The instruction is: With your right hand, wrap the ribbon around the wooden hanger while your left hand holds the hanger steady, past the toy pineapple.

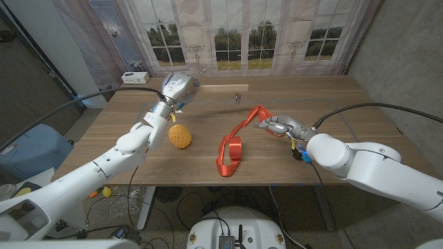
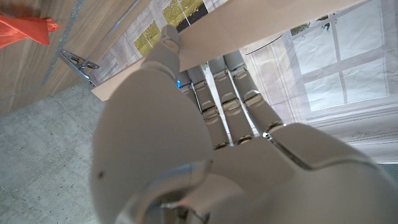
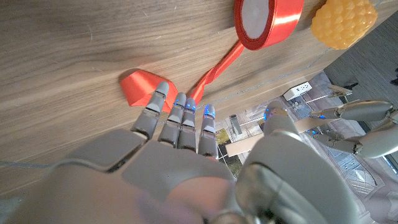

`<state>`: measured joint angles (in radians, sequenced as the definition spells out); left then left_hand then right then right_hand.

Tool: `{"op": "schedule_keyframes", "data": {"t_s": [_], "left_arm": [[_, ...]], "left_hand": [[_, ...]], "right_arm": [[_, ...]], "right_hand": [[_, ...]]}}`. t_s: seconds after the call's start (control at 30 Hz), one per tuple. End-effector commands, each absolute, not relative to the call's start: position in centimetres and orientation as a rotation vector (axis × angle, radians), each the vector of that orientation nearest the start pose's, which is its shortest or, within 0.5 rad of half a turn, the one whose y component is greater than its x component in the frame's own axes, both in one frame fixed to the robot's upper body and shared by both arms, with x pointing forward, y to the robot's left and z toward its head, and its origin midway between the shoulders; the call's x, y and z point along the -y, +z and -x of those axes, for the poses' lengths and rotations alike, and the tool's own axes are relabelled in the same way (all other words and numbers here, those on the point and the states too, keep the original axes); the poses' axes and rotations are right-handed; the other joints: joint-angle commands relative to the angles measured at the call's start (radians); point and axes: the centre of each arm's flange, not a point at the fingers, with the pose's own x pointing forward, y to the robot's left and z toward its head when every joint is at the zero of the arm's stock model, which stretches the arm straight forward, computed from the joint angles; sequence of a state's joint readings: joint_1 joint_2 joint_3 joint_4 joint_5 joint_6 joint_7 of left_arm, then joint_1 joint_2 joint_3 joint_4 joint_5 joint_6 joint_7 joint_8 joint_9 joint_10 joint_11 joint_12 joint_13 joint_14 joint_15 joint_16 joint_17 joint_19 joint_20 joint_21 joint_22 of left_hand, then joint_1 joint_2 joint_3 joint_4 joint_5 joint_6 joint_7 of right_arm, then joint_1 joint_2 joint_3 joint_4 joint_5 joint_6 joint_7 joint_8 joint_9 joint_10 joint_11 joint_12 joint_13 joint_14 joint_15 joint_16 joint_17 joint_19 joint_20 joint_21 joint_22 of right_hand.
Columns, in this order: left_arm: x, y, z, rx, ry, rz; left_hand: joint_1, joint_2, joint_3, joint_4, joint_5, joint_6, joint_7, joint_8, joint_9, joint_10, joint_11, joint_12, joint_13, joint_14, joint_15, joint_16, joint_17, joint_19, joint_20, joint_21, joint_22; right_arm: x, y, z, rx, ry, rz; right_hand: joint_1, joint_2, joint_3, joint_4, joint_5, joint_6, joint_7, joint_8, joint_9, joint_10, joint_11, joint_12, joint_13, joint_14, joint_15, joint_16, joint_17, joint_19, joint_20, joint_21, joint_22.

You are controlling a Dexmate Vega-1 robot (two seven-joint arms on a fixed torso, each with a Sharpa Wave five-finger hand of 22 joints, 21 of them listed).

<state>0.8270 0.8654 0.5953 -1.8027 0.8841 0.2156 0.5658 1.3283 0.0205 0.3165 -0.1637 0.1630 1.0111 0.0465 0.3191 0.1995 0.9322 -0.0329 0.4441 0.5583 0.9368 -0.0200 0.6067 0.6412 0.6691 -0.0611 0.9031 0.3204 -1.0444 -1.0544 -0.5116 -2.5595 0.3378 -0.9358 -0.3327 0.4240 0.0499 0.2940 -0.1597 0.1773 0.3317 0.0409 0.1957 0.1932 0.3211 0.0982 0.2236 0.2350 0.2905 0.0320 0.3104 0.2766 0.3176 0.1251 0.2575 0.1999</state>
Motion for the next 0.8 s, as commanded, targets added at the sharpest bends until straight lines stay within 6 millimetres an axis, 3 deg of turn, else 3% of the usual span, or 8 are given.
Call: {"op": "schedule_keyframes", "data": {"t_s": [0.03,0.8], "left_arm": [[-24.4,5.2,-53.4,1.186,0.556,-1.527],[-25.8,4.1,-52.5,1.199,0.563,-1.511]], "left_hand": [[0.116,0.122,0.005,0.008,0.009,0.029,0.023,-0.001,0.051,0.003,-0.005,0.0,0.004,0.121,-0.209,-0.001,0.004,-0.005,-0.015,0.012,0.0],[0.113,0.118,0.006,0.008,0.009,0.036,0.021,-0.005,0.051,0.011,-0.008,-0.009,0.015,0.128,-0.209,-0.01,0.016,-0.02,-0.017,0.044,-0.011]], "right_arm": [[14.3,-4.7,-42.9,0.207,0.183,0.994],[9.8,-5.2,-43.0,0.164,0.151,1.127]], "right_hand": [[0.002,-0.011,-0.004,0.002,0.005,-0.008,-0.004,0.0,0.003,-0.007,-0.004,-0.003,0.005,-0.013,0.002,-0.005,0.006,-0.009,0.002,-0.005,0.001],[-0.008,-0.014,-0.02,0.017,0.007,-0.07,-0.013,-0.012,0.005,-0.059,-0.008,-0.018,0.01,-0.045,0.003,-0.015,0.014,-0.03,0.003,-0.013,0.001]]}}
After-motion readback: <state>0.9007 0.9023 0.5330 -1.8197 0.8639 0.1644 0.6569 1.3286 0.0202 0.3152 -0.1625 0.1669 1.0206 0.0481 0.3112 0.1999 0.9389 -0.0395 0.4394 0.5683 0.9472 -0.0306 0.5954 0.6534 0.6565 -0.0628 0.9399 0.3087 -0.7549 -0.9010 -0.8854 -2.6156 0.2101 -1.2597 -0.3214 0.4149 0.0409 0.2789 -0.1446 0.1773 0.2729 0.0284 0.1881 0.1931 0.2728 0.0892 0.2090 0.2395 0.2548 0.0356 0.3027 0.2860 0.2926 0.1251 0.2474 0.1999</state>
